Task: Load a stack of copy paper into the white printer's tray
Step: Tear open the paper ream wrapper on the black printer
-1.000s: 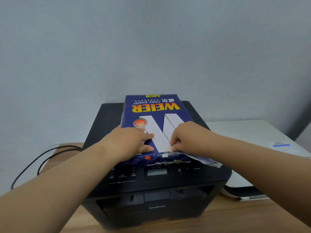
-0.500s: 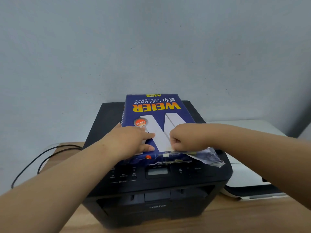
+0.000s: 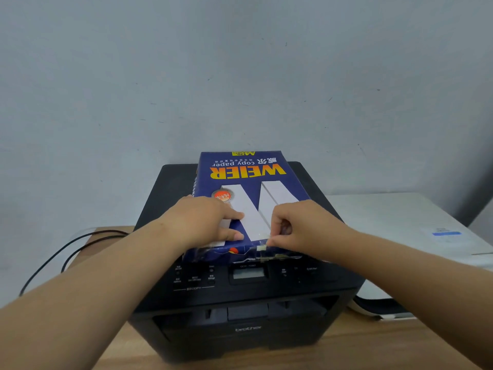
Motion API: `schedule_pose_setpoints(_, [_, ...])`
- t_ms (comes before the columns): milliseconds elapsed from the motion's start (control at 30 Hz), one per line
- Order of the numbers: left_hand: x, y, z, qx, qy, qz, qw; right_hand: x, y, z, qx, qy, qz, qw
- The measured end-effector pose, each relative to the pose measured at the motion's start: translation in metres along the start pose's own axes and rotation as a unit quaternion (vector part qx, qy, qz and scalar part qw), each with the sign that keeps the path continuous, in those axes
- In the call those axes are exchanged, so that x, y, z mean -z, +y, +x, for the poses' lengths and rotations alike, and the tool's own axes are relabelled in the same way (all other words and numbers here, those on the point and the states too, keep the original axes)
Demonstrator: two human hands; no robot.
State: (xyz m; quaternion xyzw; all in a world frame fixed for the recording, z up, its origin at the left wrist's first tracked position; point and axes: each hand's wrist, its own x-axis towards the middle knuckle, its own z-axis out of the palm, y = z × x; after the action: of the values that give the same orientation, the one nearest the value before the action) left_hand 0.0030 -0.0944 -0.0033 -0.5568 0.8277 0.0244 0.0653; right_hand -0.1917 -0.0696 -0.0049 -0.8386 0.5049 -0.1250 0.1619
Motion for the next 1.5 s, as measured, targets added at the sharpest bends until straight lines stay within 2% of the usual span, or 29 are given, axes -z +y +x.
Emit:
schedule_pose_setpoints(133, [0.001, -0.001, -0.001, 0.003, 0.012, -0.008, 1.000, -0.014, -0.004, -0.012, -0.017, 0.099, 0.073, 0.992])
schedule_pose_setpoints(200, [0.000, -0.002, -0.001, 0.004, 0.014, -0.015, 1.000, -0.019, -0.003, -0.014, -0.011, 0.109, -0.002, 0.994])
schedule_pose_setpoints(267, [-0.001, -0.002, -0.001, 0.007, 0.013, -0.019, 1.000, -0.027, -0.001, -0.021, 0.056, 0.112, -0.102, 0.987])
schedule_pose_setpoints(367, [-0.002, -0.002, 0.000, 0.009, 0.016, -0.016, 1.000, -0.042, 0.013, -0.040, 0.178, 0.164, -0.179, 0.954])
schedule_pose_setpoints(467, [-0.003, -0.003, 0.001, 0.010, 0.015, -0.019, 1.000, -0.051, 0.025, -0.054, 0.246, 0.153, -0.214, 0.933])
schedule_pose_setpoints(567, [-0.004, -0.006, 0.001, 0.017, 0.011, -0.034, 0.999, -0.044, 0.026, -0.058, 0.295, 0.182, -0.227, 0.910])
schedule_pose_setpoints(667, [-0.001, -0.023, 0.001, 0.029, -0.003, -0.178, 0.984, -0.031, 0.019, -0.063, 0.302, 0.224, -0.198, 0.905])
schedule_pose_setpoints(733, [0.001, -0.038, -0.001, 0.021, -0.001, -0.315, 0.949, -0.019, 0.008, -0.059, 0.246, 0.238, -0.153, 0.927])
schedule_pose_setpoints(800, [-0.002, -0.053, -0.003, 0.022, 0.024, -0.367, 0.930, -0.006, -0.016, -0.038, 0.138, 0.196, -0.072, 0.968])
schedule_pose_setpoints(833, [-0.005, -0.059, -0.003, 0.028, 0.033, -0.368, 0.929, -0.002, -0.025, -0.023, 0.090, 0.161, -0.038, 0.982])
schedule_pose_setpoints(900, [-0.013, -0.070, 0.000, 0.028, 0.034, -0.344, 0.938, -0.005, -0.034, 0.011, 0.047, 0.082, -0.032, 0.995])
schedule_pose_setpoints(1000, [-0.021, -0.077, 0.006, 0.018, 0.008, -0.276, 0.961, -0.014, -0.047, 0.047, 0.047, -0.028, -0.081, 0.995])
schedule_pose_setpoints(1067, [-0.023, -0.078, 0.010, 0.019, -0.008, -0.189, 0.982, -0.021, -0.049, 0.060, 0.056, -0.060, -0.102, 0.991])
schedule_pose_setpoints(1133, [-0.025, -0.077, 0.012, 0.019, -0.008, -0.134, 0.991, -0.024, -0.053, 0.066, 0.068, -0.062, -0.122, 0.988])
schedule_pose_setpoints(1333, [-0.028, -0.081, 0.016, 0.017, -0.001, -0.089, 0.996, -0.025, -0.059, 0.068, 0.109, -0.083, -0.100, 0.986])
schedule_pose_setpoints(1500, [-0.027, -0.081, 0.016, 0.013, -0.003, -0.064, 0.998, -0.016, -0.060, 0.069, 0.141, -0.123, -0.149, 0.971])
